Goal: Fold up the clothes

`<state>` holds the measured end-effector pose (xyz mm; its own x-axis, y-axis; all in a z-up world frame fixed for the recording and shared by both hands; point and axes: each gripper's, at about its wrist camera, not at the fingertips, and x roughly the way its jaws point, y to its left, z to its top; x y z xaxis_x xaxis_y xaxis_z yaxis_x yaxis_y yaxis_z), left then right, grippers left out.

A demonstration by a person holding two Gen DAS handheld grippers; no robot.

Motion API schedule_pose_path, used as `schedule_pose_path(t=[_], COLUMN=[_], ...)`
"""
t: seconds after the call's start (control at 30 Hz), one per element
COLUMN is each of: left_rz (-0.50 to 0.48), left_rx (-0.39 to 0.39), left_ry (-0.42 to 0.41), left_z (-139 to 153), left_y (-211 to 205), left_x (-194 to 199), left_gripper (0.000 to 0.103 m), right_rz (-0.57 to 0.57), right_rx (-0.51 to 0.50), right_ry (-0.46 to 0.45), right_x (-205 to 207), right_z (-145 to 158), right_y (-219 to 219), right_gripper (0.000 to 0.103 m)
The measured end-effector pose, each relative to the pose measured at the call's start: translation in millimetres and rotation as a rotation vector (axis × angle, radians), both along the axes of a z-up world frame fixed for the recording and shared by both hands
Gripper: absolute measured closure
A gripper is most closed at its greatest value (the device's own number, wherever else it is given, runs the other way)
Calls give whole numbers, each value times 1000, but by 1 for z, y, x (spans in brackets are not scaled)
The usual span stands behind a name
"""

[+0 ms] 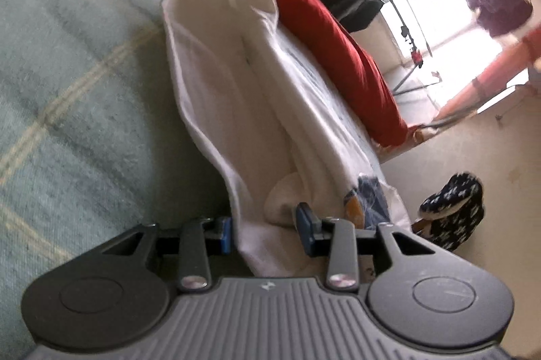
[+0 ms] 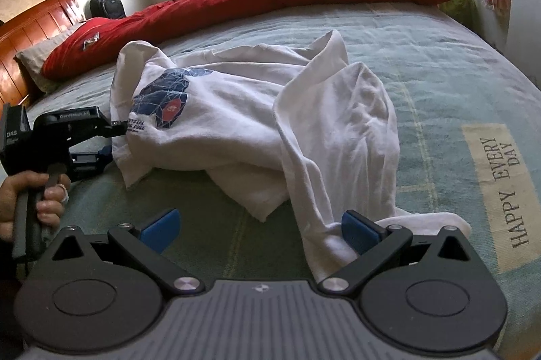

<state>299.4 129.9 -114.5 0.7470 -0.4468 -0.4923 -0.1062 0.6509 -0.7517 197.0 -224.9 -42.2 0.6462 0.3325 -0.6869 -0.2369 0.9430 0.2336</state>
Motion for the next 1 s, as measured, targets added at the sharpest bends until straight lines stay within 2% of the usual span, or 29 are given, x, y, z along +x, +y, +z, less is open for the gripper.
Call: schedule_pose_path(t=[0.03, 0.1, 0.13, 0.27, 0.53, 0.57, 0.67, 0.73, 0.77, 0.8, 0.9, 1.0], left_rz=[4, 11, 11, 11, 58, 63, 32, 7, -13, -38, -82, -77], left_rx=[4, 17, 34, 127, 286, 286, 204, 148, 119, 84, 27, -6], left_ry=[6, 18, 19, 21, -17, -16, 26, 63, 86, 108, 147, 133], left_z=[1, 5, 8, 24, 67, 71, 69, 63, 56, 49, 28, 18], left_y=[0, 2, 1, 1, 48, 56, 71, 75, 71, 65, 46, 33], left_x=[3, 6, 6, 2, -14, -15, -20, -23, -24, -24, -21, -12], left_gripper=[68, 78, 81, 103, 103, 103, 102, 89, 78, 72, 69, 69], right_rz=[1, 5, 8, 3, 3, 4, 3, 3, 3, 4, 5, 7], right_rx=[-2, -4, -4, -3, -3, -4, -8, -8, -7, -7, -7, -8], right_ry=[1, -1, -4, -7, -17, -16, -15, -13, -10, -9, -6, -4], right_x=[0, -1, -2, -7, -9, -9, -8, -7, -7, -7, -7, -6], right_z=[0, 1, 2, 5, 8, 8, 7, 6, 6, 5, 4, 4], right_y=[1, 3, 3, 0, 1, 2, 5, 7, 8, 8, 9, 9], right_gripper=[0, 0, 0, 0, 0, 0, 0, 0, 0, 0, 0, 0])
